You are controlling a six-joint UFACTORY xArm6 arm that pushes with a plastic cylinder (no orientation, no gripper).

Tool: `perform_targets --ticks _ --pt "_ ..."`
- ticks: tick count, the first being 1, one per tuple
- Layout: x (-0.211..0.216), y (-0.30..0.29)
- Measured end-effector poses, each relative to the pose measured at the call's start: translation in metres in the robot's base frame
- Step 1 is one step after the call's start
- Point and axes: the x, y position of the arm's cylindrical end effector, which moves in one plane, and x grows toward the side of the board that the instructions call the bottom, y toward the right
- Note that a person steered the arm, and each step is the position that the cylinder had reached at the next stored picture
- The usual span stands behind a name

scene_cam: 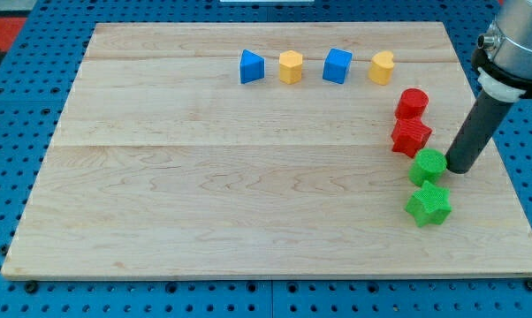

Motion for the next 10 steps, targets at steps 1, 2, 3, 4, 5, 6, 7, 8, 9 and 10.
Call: perform_targets --ticks 1,2,3,4,5,6,7,8,9,10 --pt "-0.001 -0.015" --pt "-0.003 -0.025" --pt "-0.006 0.005" --pt "-0.033 0.026" --pt "-0.047 0.009" --pt "-0.047 -0.033" --pt "-0.048 -0.054" --pt "-0.049 -0.037" --pt "-0.062 0.035" --pt "-0.093 0.05"
